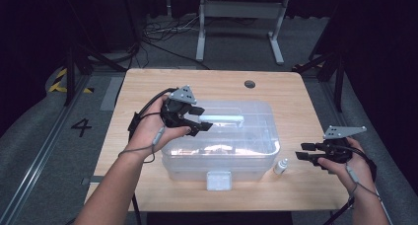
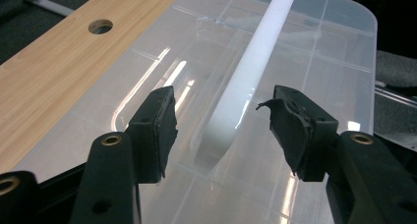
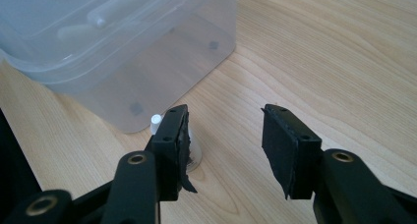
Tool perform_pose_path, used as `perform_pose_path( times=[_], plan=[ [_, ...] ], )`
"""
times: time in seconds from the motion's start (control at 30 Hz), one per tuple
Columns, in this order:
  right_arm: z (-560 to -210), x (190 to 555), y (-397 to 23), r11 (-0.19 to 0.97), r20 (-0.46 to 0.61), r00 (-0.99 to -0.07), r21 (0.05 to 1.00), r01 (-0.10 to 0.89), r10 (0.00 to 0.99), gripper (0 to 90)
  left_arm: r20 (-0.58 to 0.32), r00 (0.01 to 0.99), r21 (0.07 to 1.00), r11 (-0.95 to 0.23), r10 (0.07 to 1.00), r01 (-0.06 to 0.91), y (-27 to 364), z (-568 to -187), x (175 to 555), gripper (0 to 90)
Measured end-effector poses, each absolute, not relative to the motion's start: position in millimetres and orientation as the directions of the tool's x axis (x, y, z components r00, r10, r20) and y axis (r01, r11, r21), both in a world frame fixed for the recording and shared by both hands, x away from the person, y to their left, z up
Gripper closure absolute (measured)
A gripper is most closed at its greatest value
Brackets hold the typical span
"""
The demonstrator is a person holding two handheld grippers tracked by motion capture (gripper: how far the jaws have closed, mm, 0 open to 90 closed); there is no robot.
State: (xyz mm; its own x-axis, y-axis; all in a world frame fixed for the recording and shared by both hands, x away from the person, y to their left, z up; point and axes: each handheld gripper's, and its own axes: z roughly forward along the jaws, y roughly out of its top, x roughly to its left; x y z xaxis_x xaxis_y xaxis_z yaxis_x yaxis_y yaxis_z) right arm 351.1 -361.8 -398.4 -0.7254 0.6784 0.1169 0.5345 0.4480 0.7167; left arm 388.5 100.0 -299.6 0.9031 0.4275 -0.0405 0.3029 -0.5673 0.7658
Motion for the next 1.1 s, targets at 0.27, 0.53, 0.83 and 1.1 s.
perform_pose_path(
  times=[0.27, 0.53, 0.83, 1.1],
  plan=[
    [-400, 351, -360, 0.456, 0.114, -0.732, 0.714, 0.531, 0.672, 54.0, -0.031, 0.901, 0.738, -0.598, 0.433, 0.313, 94, -303, 389, 57.4],
    [-401, 351, -357, 0.464, 0.115, -0.739, 0.711, 0.528, 0.664, 54.0, 0.043, 0.902, 0.721, -0.639, 0.429, 0.269, 92, -301, 387, 69.7],
    [-401, 349, -358, 0.466, 0.110, -0.738, 0.712, 0.526, 0.665, 54.0, 0.046, 0.905, 0.705, -0.656, 0.423, 0.271, 90, -297, 389, 70.6],
    [-399, 345, -357, 0.466, 0.099, -0.739, 0.718, 0.517, 0.666, 54.5, 0.035, 0.900, 0.710, -0.645, 0.434, 0.283, 91, -290, 396, 70.7]
  ],
)
